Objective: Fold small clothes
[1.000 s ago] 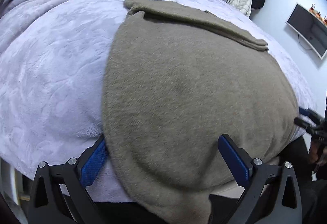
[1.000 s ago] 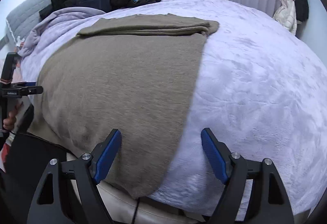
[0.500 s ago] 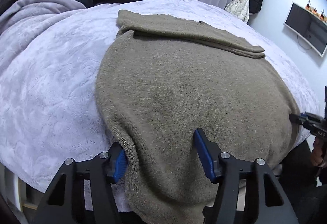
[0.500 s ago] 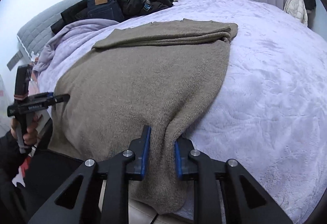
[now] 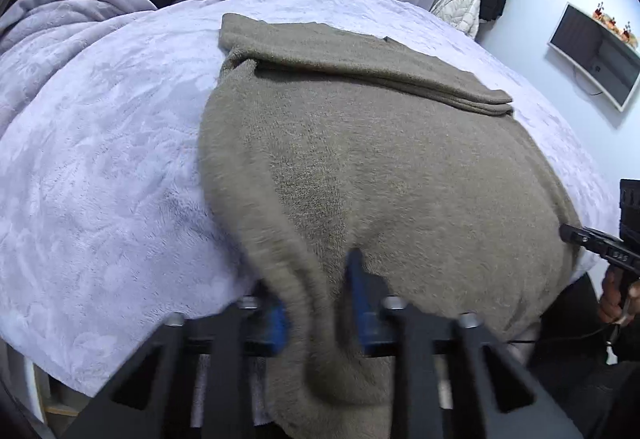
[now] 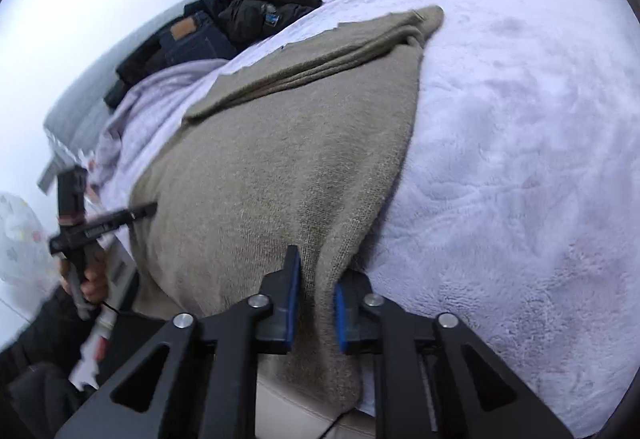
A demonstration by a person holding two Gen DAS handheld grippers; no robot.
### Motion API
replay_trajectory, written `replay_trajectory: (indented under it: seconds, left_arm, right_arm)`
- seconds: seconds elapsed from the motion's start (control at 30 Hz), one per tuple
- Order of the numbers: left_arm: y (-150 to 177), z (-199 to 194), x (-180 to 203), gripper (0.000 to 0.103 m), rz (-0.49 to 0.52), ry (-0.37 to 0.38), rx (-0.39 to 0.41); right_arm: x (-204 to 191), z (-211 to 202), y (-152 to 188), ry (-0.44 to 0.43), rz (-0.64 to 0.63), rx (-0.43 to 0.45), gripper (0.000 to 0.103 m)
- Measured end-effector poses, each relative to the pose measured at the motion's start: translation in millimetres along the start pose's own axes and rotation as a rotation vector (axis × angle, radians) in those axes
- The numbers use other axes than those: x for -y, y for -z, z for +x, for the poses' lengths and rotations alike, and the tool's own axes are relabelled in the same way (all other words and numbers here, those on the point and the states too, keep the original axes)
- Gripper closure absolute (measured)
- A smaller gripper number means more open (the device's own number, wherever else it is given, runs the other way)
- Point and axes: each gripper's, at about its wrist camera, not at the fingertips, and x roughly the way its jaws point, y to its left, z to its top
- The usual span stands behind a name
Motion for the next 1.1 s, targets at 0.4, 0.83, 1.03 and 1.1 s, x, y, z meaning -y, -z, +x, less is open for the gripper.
replay_trajectory:
  seconds: [0.4, 0.83, 1.03, 1.1]
  left_arm:
    - [7.5, 3.1, -17.2, 0.087, -0.034, 0.068, 0.014]
    - [-33.6, -49.7, -3.2, 0.094, -0.056, 0.107, 0.110]
    - [-65.1, -57.1, -5.4, 0.094, -0.106, 0.167, 0.170]
    - [-76.7, -57.3, -5.6, 0.094, -0.116, 0.181, 0.186]
  right_arm:
    - [11.5, -1.3, 3.5, -0.024, 0.020, 0.008, 0.087]
    - [-7.7, -45.9, -34.7, -0.121, 0.016, 0.128, 0.095]
    - [4.1, -62.3, -60.4, -0.211, 0.098, 0.205, 0.095]
    - [5.9, -64.9, -70.3, -0.220, 0.109, 0.218, 0.096]
